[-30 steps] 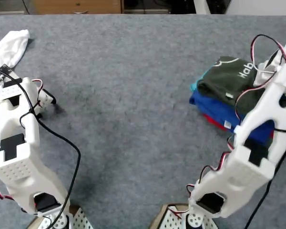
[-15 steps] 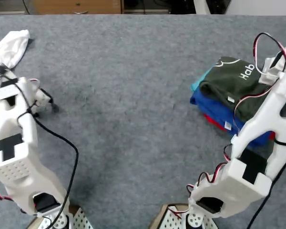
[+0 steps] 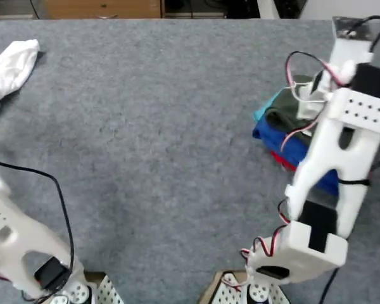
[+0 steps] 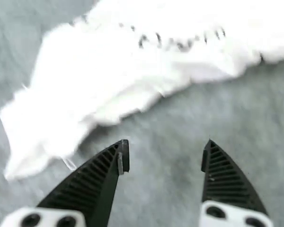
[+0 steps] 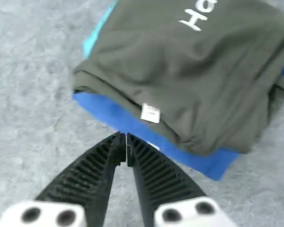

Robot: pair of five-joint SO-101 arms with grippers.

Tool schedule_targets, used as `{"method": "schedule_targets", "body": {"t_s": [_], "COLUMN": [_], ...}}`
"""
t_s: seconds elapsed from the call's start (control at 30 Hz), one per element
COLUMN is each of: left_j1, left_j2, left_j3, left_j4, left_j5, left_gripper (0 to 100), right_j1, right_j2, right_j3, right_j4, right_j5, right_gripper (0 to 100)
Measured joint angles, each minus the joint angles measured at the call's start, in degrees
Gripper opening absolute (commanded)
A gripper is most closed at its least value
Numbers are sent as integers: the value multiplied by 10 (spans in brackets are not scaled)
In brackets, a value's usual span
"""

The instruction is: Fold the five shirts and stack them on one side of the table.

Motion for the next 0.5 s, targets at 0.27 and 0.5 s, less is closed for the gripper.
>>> {"method": "schedule_targets", "body": {"t_s": [0.27,0.5], "left_j1": [-21,-20], "left_j2": [171,317], "left_j3": [-247,-351], "left_j4": [-25,-40], "left_j5": [-2,-4], "left_gripper": [271,77], "right_j1": [-30,-35], "right_j2": [0,-1], "right_j3": [4,34], "right_j4": [0,0], "right_j5": [-36,-43], "right_gripper": [5,5]}}
